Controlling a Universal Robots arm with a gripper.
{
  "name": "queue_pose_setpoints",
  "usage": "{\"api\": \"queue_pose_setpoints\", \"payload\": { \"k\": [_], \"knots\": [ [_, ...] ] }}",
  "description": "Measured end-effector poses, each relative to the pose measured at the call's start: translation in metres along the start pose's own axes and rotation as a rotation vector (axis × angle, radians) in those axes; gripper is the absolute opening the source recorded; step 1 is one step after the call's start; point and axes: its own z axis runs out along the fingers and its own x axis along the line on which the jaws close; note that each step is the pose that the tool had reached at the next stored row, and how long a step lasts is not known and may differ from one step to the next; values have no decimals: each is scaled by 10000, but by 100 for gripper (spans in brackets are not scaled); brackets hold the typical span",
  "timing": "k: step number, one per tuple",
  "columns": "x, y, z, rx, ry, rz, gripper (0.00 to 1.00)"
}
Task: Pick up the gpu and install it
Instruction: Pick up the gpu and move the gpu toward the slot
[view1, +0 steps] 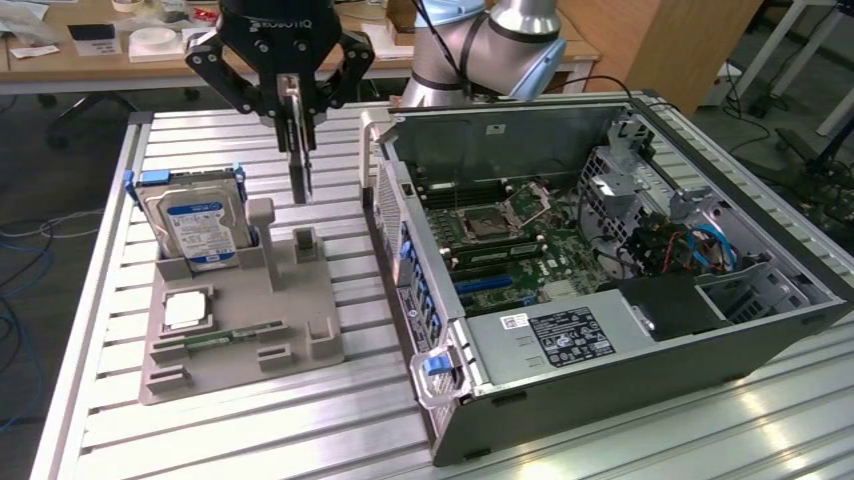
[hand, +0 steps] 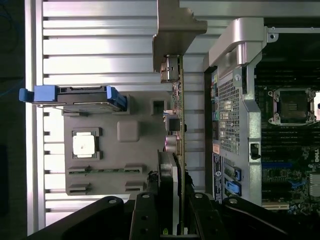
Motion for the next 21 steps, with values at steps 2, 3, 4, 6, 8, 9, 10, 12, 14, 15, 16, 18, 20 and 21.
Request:
{"api": "queue_pose_setpoints", "payload": {
  "k": [2,3,4,6,8,9,10,12,14,15,16,18,20,21],
  "knots": [
    [-55,2,1,-1,-1,4,28],
    [-92,3,1,0,-1,5,28],
    [-127,4,2,-1,-1,6,28],
    [-198,7,4,-2,-3,8,28],
    [-272,9,5,-1,-3,8,28],
    [-315,11,6,-1,-2,9,28],
    [-356,12,6,0,-2,8,28],
    [-443,15,8,-2,-3,8,28],
    [-531,18,9,-1,-3,9,28],
    [-576,19,9,-1,-2,7,28],
    [-621,21,10,0,-2,9,28],
    [-713,25,12,-2,-4,9,28],
    [-805,28,13,-1,-2,8,28],
    [-849,29,14,-1,-3,8,28]
  ]
}}
